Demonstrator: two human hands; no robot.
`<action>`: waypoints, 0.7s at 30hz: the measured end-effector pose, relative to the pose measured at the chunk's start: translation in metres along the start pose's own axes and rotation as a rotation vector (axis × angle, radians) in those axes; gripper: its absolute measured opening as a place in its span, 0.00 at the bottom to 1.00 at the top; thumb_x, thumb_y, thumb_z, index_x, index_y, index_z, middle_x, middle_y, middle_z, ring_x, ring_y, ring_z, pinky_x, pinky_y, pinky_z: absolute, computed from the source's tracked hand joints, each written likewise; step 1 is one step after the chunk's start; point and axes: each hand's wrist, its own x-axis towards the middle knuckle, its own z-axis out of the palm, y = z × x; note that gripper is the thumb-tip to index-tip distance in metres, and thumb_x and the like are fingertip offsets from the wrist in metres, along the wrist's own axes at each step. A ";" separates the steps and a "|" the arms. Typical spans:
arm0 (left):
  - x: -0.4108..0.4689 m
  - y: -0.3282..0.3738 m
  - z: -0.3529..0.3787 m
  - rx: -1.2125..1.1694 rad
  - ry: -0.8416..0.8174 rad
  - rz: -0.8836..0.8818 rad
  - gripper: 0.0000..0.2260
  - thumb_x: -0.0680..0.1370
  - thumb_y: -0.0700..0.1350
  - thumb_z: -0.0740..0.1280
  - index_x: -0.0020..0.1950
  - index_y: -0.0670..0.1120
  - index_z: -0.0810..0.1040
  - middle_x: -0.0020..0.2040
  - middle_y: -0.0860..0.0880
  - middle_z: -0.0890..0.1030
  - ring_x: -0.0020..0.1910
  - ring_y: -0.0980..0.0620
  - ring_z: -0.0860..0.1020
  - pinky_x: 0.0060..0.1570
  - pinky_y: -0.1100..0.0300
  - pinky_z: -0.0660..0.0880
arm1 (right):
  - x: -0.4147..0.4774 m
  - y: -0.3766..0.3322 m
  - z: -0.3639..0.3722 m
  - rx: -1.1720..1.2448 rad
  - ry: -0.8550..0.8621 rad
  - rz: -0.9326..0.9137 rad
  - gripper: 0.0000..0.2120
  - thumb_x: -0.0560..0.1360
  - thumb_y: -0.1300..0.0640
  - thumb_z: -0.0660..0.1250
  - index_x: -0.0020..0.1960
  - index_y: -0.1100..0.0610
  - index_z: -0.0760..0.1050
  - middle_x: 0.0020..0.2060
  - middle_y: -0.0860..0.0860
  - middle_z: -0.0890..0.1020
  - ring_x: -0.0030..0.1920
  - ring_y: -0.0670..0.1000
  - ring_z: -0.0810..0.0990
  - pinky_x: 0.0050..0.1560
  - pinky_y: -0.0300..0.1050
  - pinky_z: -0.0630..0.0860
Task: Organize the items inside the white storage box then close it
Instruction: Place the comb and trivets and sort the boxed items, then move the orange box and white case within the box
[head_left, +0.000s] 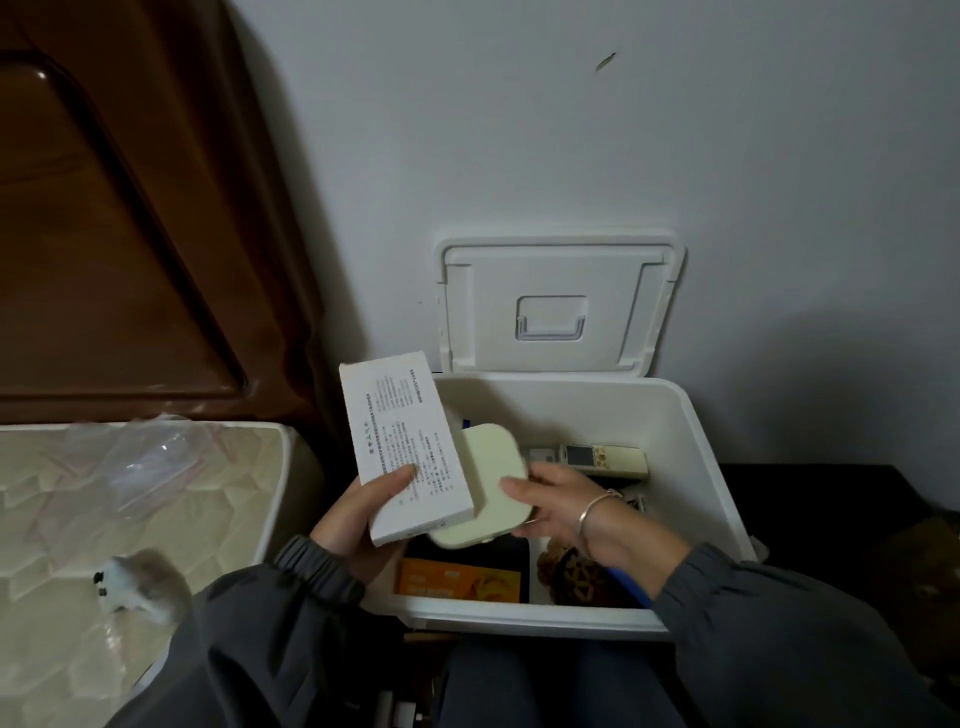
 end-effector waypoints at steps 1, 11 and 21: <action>0.001 0.004 -0.002 0.000 -0.003 0.019 0.19 0.72 0.39 0.64 0.62 0.43 0.75 0.57 0.41 0.82 0.51 0.44 0.83 0.42 0.52 0.81 | -0.001 -0.001 -0.013 0.012 0.046 -0.011 0.15 0.73 0.56 0.69 0.58 0.59 0.75 0.50 0.55 0.83 0.49 0.53 0.83 0.46 0.45 0.82; 0.009 0.007 -0.038 -0.066 0.151 0.088 0.14 0.78 0.42 0.60 0.46 0.50 0.86 0.50 0.46 0.85 0.46 0.48 0.84 0.40 0.52 0.81 | 0.028 0.009 -0.129 -0.353 0.609 0.112 0.19 0.76 0.54 0.66 0.61 0.65 0.73 0.56 0.63 0.78 0.56 0.62 0.77 0.53 0.55 0.78; 0.017 -0.001 -0.050 0.099 0.171 0.119 0.10 0.73 0.47 0.65 0.46 0.55 0.85 0.49 0.47 0.85 0.45 0.49 0.84 0.47 0.49 0.80 | 0.053 0.023 -0.110 -1.154 0.757 0.116 0.19 0.75 0.61 0.63 0.65 0.64 0.67 0.64 0.61 0.71 0.62 0.61 0.72 0.60 0.51 0.71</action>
